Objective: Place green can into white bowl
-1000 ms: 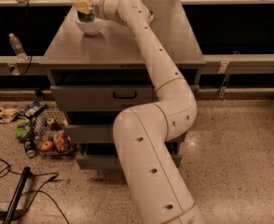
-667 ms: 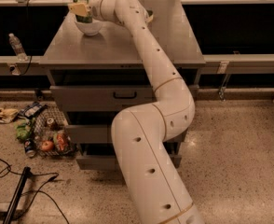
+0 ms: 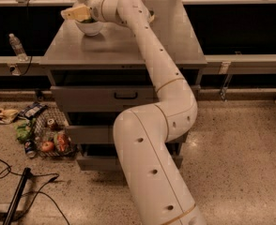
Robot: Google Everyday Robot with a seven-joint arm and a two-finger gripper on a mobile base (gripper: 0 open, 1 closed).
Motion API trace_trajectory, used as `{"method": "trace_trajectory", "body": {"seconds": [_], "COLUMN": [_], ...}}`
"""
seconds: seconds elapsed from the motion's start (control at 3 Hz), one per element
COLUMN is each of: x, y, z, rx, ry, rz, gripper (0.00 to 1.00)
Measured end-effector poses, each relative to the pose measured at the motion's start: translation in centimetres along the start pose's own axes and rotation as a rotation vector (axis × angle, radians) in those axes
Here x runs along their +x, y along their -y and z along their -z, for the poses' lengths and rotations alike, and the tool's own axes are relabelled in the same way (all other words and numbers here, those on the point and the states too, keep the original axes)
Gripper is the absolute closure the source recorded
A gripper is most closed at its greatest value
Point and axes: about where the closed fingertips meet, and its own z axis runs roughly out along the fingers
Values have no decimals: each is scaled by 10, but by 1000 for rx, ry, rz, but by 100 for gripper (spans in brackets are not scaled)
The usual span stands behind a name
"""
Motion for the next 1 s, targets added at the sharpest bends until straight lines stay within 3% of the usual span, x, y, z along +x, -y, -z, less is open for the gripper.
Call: {"method": "trace_trajectory", "body": {"seconds": [0.33, 0.67, 1.0], "x": [2, -9, -35], "y": [-2, 17, 46], "z": [9, 50, 94], "rx": [-22, 11, 102], "ry": [-33, -111, -147], "rz": [7, 46, 74], "gripper": [0, 0, 0]}}
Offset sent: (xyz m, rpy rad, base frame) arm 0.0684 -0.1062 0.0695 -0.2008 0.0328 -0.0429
